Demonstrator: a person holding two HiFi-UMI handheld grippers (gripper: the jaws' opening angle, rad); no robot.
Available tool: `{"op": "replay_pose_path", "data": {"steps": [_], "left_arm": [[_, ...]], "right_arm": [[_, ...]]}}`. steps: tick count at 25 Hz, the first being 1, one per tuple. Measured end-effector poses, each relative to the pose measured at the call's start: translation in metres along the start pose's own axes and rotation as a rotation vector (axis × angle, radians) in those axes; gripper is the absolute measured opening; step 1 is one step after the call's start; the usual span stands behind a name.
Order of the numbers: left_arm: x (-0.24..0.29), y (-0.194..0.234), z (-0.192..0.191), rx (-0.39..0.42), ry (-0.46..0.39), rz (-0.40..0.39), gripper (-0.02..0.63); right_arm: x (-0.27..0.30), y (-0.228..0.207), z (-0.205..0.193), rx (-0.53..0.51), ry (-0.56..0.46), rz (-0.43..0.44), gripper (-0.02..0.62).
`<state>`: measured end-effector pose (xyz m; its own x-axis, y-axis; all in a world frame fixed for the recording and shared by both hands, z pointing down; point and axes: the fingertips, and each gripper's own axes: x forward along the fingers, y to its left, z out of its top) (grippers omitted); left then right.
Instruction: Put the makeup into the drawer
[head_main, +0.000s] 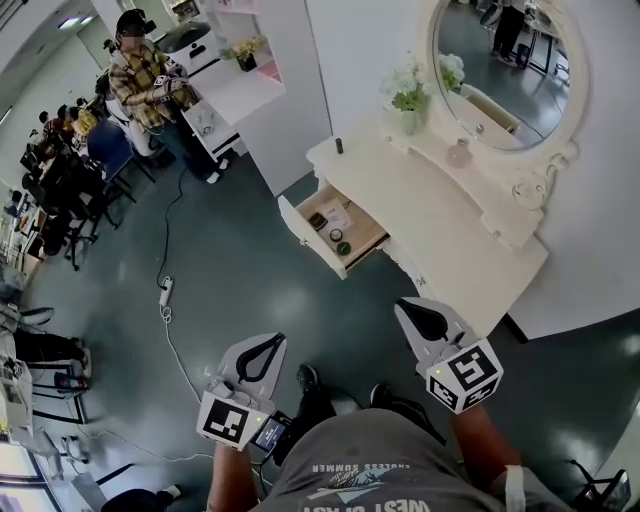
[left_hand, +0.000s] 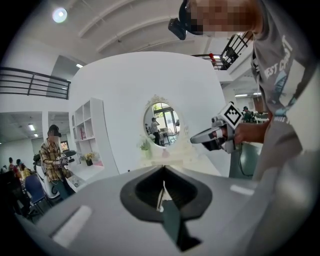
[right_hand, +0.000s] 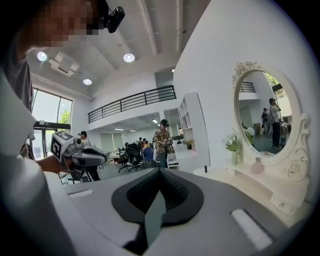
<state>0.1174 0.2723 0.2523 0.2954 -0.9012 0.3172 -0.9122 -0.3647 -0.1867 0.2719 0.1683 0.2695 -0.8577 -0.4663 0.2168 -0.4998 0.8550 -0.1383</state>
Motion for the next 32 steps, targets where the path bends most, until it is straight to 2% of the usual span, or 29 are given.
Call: {"op": "replay_pose_path", "data": {"steps": [3,8,11,17,23,26,32], "left_arm": [[0.014,0.019,-0.005,0.002,-0.004,-0.031,0.003],[0.042,0.053,-0.006,0.022,-0.037,-0.134,0.003],[0.056,0.085,0.007,0.04,-0.076,-0.177,0.003],[0.075,0.136,0.004,0.064,-0.11,-0.267,0.003],[0.081,0.174,-0.001,0.062,-0.143,-0.334,0.003],[0.079,0.194,-0.007,0.057,-0.147,-0.346,0.003],[0.079,0.223,-0.033,0.014,-0.121,-0.331,0.003]], "right_arm": [[0.013,-0.006,-0.004,0.007,0.013,-0.035,0.002],[0.037,-0.01,0.007,0.026,0.006,-0.127,0.002],[0.054,-0.01,0.018,0.032,0.003,-0.184,0.002],[0.095,-0.004,0.034,0.034,-0.012,-0.275,0.002],[0.125,0.008,0.035,0.046,0.011,-0.345,0.002],[0.141,0.017,0.036,0.052,0.019,-0.361,0.002],[0.177,0.026,0.029,0.058,0.08,-0.323,0.002]]}}
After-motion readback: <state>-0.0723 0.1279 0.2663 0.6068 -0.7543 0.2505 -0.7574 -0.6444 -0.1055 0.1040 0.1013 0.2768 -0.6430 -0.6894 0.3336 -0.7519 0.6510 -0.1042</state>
